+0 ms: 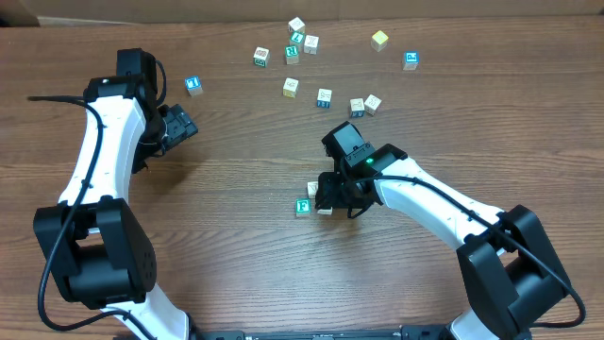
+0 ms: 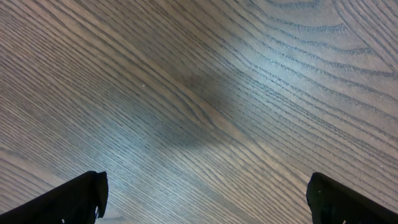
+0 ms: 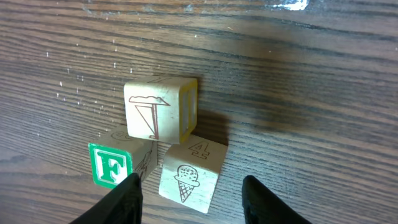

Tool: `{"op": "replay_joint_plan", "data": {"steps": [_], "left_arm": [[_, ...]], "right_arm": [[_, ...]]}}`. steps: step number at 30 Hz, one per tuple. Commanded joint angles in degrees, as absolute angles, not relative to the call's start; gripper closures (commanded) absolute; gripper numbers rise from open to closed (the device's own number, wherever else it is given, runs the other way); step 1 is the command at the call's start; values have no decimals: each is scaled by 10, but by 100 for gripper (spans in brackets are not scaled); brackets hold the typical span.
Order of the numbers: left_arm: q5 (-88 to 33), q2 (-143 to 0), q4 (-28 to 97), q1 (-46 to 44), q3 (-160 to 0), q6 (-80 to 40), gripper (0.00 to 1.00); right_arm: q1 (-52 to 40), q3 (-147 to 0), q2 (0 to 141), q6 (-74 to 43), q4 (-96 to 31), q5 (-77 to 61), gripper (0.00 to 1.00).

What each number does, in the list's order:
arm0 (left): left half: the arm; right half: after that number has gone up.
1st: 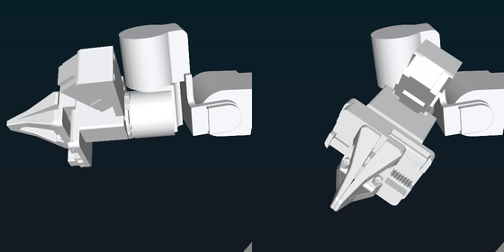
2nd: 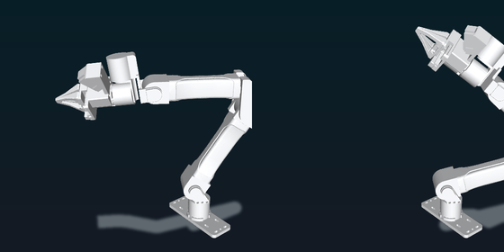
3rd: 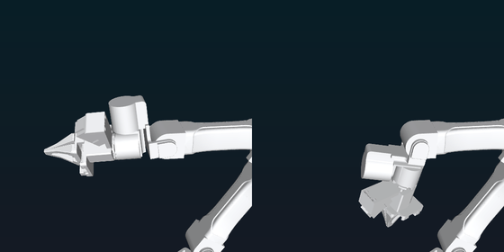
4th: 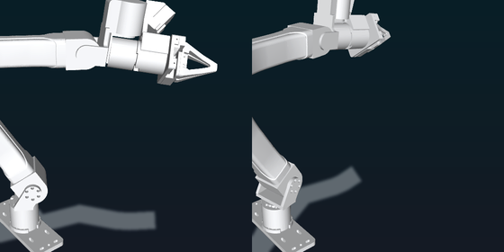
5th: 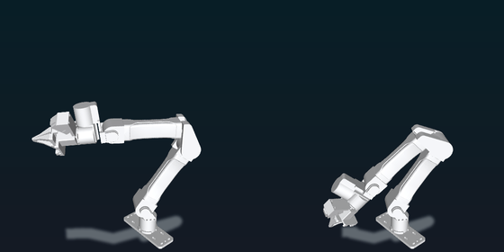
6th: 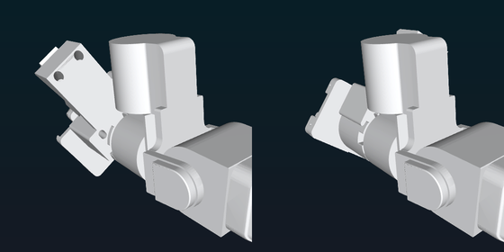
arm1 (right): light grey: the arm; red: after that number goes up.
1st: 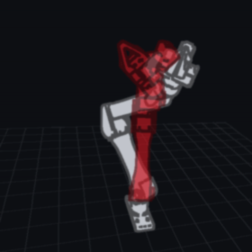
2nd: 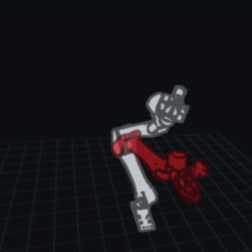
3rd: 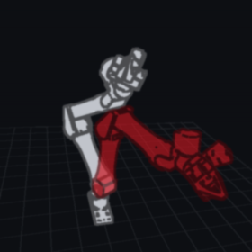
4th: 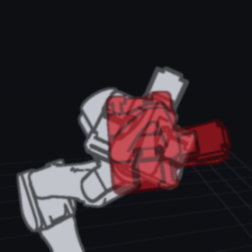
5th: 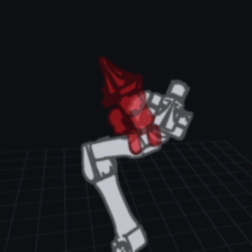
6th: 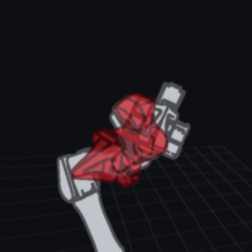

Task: Form a circle
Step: 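Open the right gripper to release the '4' block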

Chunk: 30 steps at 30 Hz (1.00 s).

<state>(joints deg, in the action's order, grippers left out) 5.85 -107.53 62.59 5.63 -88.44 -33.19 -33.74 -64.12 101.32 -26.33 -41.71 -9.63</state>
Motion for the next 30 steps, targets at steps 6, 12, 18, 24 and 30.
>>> {"op": "replay_joint_plan", "data": {"steps": [6, 12, 18, 24, 30], "left_arm": [[65, -1075, 626, 56, -896, -326, 0], [65, -1075, 626, 56, -896, -326, 0], [65, -1075, 626, 56, -896, -326, 0], [65, -1075, 626, 56, -896, -326, 0], [65, -1075, 626, 56, -896, -326, 0]], "right_arm": [[-341, -652, 1019, -277, -420, -93, 50], [-346, -648, 1025, -277, -422, -89, 50], [-346, -648, 1026, -276, -422, -89, 50], [-346, -648, 1028, -277, -423, -86, 48], [-346, -648, 1028, -277, -425, -84, 48]]}}
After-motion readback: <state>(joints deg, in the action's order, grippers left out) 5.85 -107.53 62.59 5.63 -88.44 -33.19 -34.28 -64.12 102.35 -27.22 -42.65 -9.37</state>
